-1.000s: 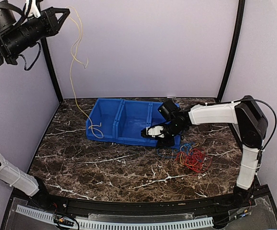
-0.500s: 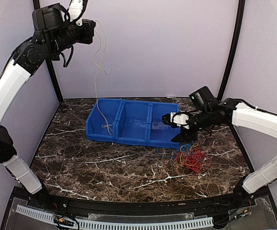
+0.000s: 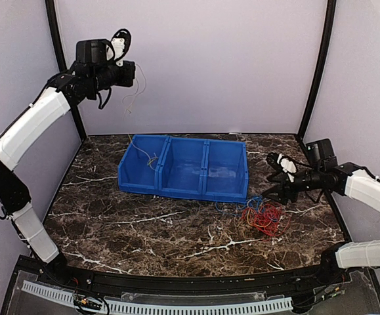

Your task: Untangle the cables

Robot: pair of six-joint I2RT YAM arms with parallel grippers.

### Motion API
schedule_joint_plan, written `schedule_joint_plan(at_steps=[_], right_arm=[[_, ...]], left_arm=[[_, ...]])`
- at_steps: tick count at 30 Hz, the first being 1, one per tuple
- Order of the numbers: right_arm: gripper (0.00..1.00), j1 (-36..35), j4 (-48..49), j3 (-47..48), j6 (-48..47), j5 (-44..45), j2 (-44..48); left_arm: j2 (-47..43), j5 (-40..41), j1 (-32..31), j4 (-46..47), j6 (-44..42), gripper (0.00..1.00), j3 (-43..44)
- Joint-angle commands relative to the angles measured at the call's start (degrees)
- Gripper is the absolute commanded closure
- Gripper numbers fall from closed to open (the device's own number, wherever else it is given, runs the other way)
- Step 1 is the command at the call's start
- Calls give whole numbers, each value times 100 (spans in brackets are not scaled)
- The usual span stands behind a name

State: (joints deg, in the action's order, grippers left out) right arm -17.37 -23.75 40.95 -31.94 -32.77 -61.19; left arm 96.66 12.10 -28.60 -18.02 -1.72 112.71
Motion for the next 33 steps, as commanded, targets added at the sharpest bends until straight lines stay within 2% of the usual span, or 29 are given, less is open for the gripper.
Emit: schedule_joint_plan(at_steps=[1, 5, 9, 12, 19, 24, 26, 33], right_arm=[[31, 151, 658, -144, 218, -253, 90], [31, 181, 725, -222, 121, -63, 19], [31, 189, 719, -185, 152, -27, 54], [31, 207, 755, -255, 106, 52, 81], [31, 223, 739, -262, 65, 65, 57], [30, 225, 744, -283, 31, 86, -3], [30, 230, 732, -280, 22, 79, -26], [30, 225, 740, -306, -5, 123, -7]], left_arm=[[-560, -605, -23, 464, 590, 100, -1247], [-1020, -936, -23, 944, 887, 100, -2270], [-1214, -1394, -23, 1100, 1139, 100, -2859], [-1212, -1610, -23, 1202, 1251, 100, -3096], [-1113, -1471, -23, 1276, 1543, 100, -3602], [-1011, -2194, -23, 1760, 2048, 100, -3976], [-897, -2071, -23, 1691, 2117, 100, -3924], [-744, -860, -23, 1055, 1944, 100, -3979]])
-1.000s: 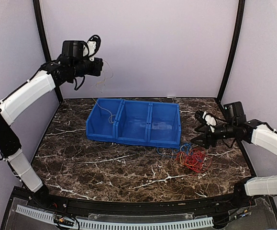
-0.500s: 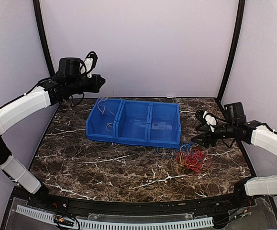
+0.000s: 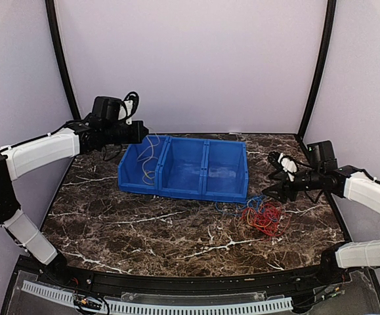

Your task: Untangle the cables

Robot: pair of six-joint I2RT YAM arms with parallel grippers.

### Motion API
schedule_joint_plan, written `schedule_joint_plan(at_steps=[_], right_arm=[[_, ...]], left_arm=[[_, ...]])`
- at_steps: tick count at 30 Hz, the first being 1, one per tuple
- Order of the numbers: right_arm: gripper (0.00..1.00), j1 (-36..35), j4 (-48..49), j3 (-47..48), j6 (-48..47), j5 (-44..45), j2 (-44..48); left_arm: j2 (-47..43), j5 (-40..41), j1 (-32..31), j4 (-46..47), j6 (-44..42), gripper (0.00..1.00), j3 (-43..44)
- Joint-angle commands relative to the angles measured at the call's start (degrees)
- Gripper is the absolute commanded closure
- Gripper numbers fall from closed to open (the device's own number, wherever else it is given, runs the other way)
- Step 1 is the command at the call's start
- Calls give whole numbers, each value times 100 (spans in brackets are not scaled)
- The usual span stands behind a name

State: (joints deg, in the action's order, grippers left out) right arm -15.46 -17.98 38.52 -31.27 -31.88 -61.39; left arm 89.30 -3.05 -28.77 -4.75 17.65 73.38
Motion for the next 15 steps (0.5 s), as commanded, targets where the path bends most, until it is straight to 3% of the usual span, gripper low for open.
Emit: schedule_joint_plan(at_steps=[1, 8, 15], right_arm=[[30, 35, 163, -64, -73, 35, 16], [30, 36, 172, -69, -96, 33, -52], [30, 35, 143, -18, -74, -19, -206]], left_arm=[[-19, 814, -5, -366, -10, 100, -80], [-21, 925, -14, -310, 162, 100, -594], [728, 845, -14, -423, 304, 100, -235]])
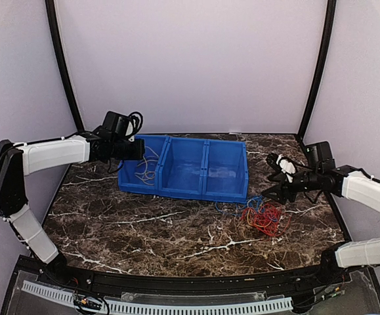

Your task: Untangle the cables

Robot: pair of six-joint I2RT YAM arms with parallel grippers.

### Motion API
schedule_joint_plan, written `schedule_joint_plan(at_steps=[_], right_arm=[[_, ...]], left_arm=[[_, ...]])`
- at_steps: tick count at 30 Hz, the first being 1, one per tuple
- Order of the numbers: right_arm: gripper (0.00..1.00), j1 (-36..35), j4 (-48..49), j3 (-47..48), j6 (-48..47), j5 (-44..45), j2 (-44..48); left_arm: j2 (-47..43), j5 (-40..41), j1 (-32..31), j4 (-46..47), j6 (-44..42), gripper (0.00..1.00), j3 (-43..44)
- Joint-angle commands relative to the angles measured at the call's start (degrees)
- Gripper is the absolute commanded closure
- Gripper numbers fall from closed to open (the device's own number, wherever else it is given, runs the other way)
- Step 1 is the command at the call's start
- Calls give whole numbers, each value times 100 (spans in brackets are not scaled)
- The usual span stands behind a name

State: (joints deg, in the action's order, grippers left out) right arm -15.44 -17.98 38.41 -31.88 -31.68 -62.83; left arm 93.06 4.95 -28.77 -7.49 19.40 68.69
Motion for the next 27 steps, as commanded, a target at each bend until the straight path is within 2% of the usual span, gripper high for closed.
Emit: schedule_joint_plan(at_steps=[1, 11, 13, 18, 20, 27], right_arm=[[30, 32, 151, -9, 7, -52, -74], [31, 96, -34, 339, 48, 9, -960], [31, 88, -36, 317, -31, 23, -883], [30, 77, 70, 330, 39, 157, -461], [30, 79, 100, 311, 148, 179, -365], [30, 85, 107, 136, 42, 303, -341]], left_arm=[[414, 73, -14, -161, 116, 100, 310], [1447, 51, -14, -1027, 77, 100, 1686], [1443, 120, -14, -1028, 151, 94, 1714], [898, 317, -14, -513, 185, 64, 1125], [644, 373, -14, -516, 237, 58, 1005], [183, 383, -14, -655, -99, 52, 1080]])
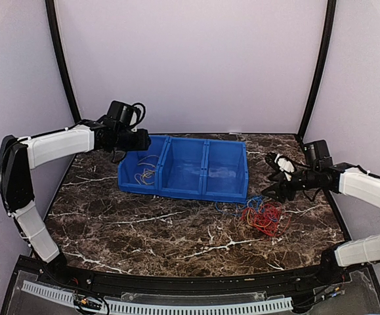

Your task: Untangle the cables

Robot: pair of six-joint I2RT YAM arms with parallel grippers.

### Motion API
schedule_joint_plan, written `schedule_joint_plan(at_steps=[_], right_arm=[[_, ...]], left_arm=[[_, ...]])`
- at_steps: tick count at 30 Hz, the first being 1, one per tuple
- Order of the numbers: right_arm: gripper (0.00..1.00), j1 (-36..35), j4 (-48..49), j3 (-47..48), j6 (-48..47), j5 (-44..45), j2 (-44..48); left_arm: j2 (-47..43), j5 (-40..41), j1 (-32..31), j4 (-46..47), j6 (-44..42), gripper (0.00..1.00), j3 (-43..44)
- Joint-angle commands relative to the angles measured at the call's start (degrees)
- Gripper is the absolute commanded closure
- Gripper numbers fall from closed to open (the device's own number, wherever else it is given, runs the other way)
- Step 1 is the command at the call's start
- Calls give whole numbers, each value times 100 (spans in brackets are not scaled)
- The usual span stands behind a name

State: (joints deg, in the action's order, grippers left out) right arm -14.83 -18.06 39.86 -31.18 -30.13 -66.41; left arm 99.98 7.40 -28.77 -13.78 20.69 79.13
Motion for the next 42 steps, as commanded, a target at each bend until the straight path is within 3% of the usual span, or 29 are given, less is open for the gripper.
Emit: schedule_joint_plan(at_steps=[1, 5, 11, 15, 20, 23, 27, 37, 42], right_arm=[[30, 24, 105, 7, -21, 196, 21], [30, 24, 114, -61, -56, 159, 96], [30, 24, 90, 39, 41, -6, 39], [33, 25, -448, 553, 58, 20, -284], [39, 24, -1375, 1231, -195, 115, -764], [38, 17, -1570, 1331, -262, 251, -882], [33, -23, -1582, 1139, -470, 497, -962], [29, -207, -1730, 775, -1155, 1036, -1597], [33, -1075, -1867, 433, -1270, 1250, -1425]], left_arm=[[-595, 202, -14, -118, -246, 52, 29], [-1089, 93, -19, -104, -155, 52, -286], [-2375, -972, -285, 556, -159, 52, -1797], [-3293, -1218, -1035, 1025, -503, 54, -2601], [-3899, -1550, -2104, 1599, -279, 57, -3371], [-3954, -1221, -2739, 1928, -131, 58, -3818], [-3640, -928, -3143, 2293, 94, 58, -4116], [-2390, -838, -3487, 3017, 474, 59, -3860], [-2072, -919, -3560, 3175, 468, 59, -3731]])
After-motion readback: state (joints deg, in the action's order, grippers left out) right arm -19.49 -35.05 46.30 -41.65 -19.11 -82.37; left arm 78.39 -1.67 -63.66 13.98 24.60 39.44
